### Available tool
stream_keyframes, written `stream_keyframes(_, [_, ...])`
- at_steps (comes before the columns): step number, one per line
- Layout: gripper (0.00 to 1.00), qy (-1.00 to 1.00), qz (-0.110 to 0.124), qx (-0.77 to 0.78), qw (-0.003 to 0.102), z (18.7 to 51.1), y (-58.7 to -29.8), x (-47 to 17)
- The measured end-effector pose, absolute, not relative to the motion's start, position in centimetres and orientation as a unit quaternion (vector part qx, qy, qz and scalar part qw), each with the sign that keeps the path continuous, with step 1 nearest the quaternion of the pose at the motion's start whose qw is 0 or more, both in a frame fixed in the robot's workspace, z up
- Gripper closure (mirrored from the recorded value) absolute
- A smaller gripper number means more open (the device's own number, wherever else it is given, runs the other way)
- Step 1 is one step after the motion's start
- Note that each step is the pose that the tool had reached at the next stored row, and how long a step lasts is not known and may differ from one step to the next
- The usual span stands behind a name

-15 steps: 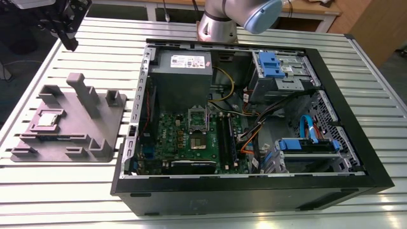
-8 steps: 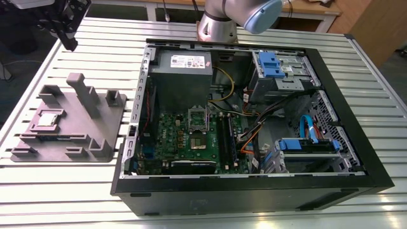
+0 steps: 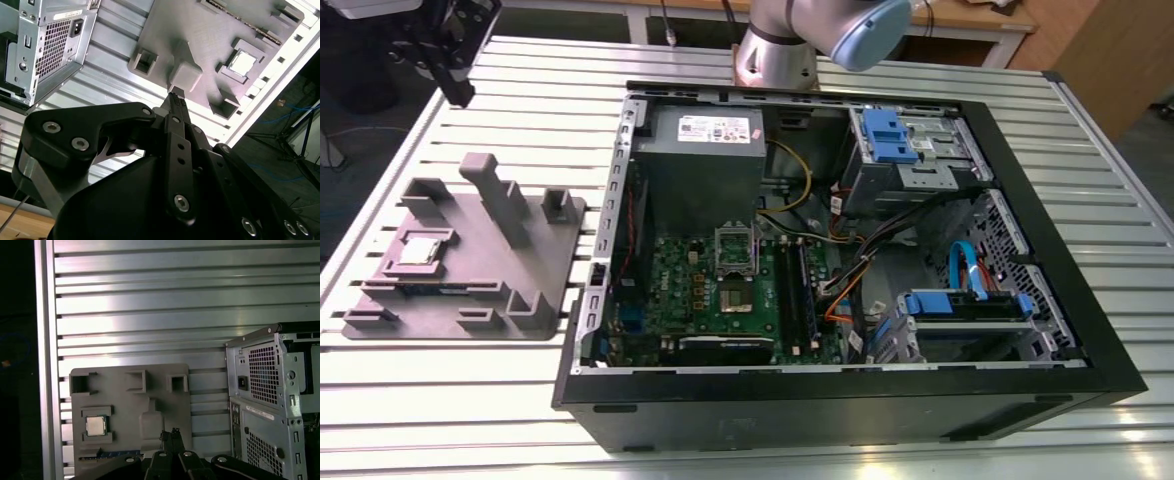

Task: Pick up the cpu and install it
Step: 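Reach for the cpu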

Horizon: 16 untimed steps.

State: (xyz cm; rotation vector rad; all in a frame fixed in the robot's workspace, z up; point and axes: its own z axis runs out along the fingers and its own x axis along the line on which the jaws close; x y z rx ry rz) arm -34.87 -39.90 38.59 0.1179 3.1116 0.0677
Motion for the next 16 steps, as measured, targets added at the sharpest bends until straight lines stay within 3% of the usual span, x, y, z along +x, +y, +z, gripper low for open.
stream_keyframes(16, [0.90, 0.999, 0.022, 0.038, 0.013, 37.8, -39.9, -37.6])
